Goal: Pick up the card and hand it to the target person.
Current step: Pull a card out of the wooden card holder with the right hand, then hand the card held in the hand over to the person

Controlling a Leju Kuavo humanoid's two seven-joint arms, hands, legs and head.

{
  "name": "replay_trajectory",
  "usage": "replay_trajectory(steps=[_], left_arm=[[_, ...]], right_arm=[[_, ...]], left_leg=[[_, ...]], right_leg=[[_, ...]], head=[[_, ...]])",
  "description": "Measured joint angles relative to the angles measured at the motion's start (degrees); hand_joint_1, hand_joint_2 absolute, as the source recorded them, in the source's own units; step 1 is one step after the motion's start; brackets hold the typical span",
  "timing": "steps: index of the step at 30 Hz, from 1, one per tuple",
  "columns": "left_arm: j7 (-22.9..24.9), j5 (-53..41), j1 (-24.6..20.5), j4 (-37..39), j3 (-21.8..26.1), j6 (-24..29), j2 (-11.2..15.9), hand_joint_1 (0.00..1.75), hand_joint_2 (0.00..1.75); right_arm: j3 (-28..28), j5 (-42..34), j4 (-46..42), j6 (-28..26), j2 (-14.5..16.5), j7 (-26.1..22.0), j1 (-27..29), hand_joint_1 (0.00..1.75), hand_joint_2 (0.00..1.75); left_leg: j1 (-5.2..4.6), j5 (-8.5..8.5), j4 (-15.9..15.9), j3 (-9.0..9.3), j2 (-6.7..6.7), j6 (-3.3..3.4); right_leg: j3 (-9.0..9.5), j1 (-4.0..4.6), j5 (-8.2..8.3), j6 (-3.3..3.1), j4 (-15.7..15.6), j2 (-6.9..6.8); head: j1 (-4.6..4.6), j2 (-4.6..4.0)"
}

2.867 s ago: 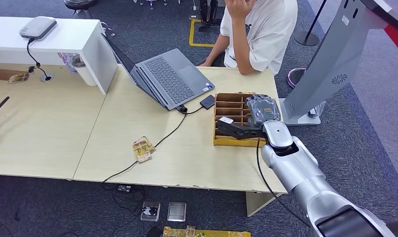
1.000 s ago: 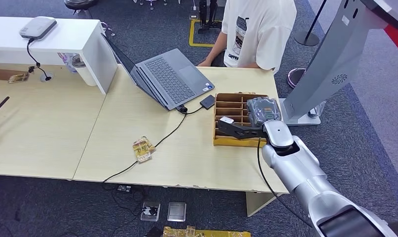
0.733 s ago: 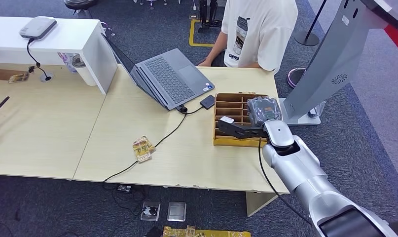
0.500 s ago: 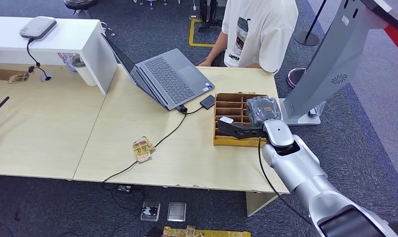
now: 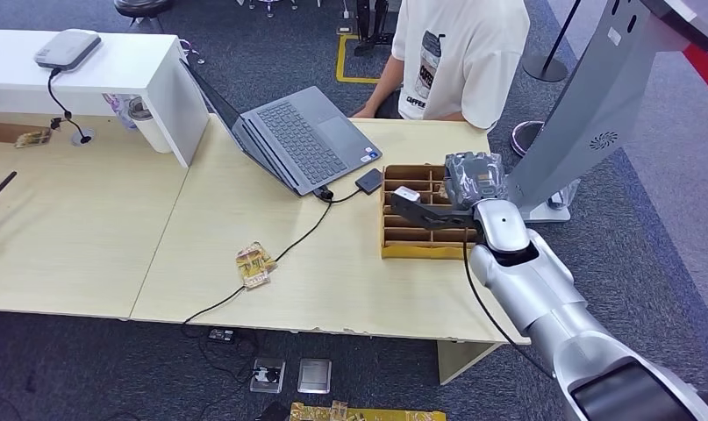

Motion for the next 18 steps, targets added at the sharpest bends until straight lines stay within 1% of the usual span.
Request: replay_trajectory(steps=[8, 17, 18], left_arm=[[-0.4, 0.0, 0.0, 0.0, 0.0, 0.0, 0.0, 0.00, 1.75], [0.0, -0.1, 0.0, 0.0, 0.0, 0.2, 0.0, 0.00, 1.75], [0.0, -0.1, 0.0, 0.0, 0.0, 0.2, 0.0, 0.00, 1.75]], right_arm=[[-0.3, 0.8, -1.4, -5.6, -0.6, 1.0, -0.2, 1.75, 1.75], [-1.2, 1.8, -2.8, -9.5, -0.8, 0.9, -0.2, 1.75, 1.75], [-1.3, 1.9, -3.0, -9.7, -0.7, 0.8, -0.2, 1.71, 1.75]], left_leg=[[0.00, 0.00, 0.0, 0.01, 0.00, 0.00], [0.00, 0.00, 0.0, 0.00, 0.00, 0.00], [0.00, 0.00, 0.0, 0.00, 0.00, 0.00]], right_leg=[[0.00, 0.00, 0.00, 0.00, 0.0, 0.00], [0.00, 0.00, 0.00, 0.00, 0.0, 0.00], [0.01, 0.00, 0.00, 0.00, 0.0, 0.00]], head=[[0.00, 0.00], [0.01, 0.00], [0.01, 0.00]])
